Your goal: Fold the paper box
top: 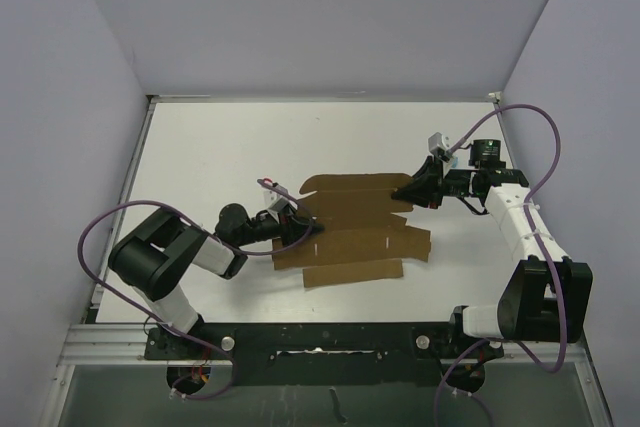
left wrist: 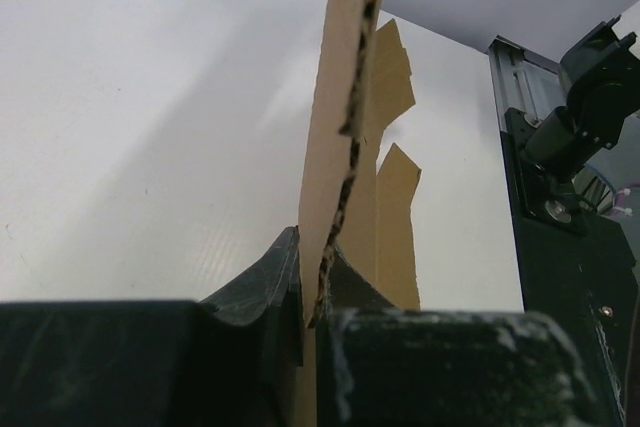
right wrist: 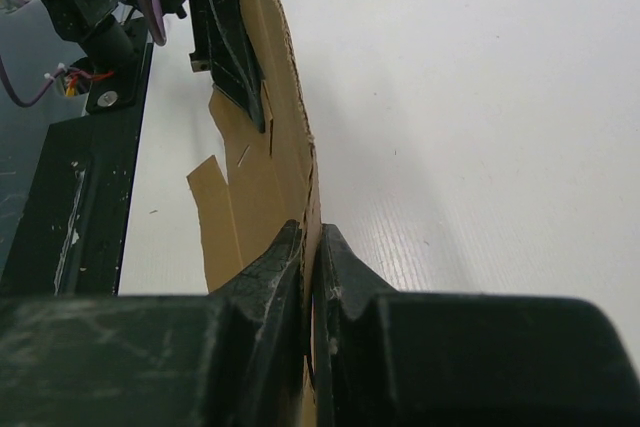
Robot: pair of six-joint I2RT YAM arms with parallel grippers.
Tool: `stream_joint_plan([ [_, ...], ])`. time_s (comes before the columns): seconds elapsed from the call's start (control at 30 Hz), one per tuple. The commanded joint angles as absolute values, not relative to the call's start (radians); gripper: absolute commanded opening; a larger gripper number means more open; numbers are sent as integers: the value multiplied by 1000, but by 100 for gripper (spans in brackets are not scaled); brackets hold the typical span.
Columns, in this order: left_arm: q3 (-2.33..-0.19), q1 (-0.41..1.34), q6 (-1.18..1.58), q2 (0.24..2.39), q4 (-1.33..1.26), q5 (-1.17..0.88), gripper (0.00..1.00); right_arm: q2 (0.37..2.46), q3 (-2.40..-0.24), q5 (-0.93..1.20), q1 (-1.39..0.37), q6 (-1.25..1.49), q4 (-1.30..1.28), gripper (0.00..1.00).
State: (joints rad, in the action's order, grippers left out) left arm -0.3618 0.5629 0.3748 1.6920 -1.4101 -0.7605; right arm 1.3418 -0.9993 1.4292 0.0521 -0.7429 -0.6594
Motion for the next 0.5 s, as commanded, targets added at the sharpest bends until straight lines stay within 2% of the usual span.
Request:
stream_joint_plan([
  [0.0,-366,549,395,1665,-1514,-750,0,1315,-1033,1474,52,-743,-653,0],
  [0.03,-354,541,413,1650,-1514,-731,3,1317,-1035,1467,54,-741,-653,0],
  [0.1,-311,518,468,1605,-1509,-678,22,1316,-1038,1454,62,-730,-649,0],
  [0.13,-285,505,500,1557,-1495,-653,29,1315,-1040,1451,69,-724,-646,0],
  [0.23,-202,459,579,1393,-1351,-573,38,1313,-1039,1446,81,-699,-635,0],
  [0.47,-229,433,579,751,-439,-385,55,1307,-1030,1412,86,-636,-579,0],
])
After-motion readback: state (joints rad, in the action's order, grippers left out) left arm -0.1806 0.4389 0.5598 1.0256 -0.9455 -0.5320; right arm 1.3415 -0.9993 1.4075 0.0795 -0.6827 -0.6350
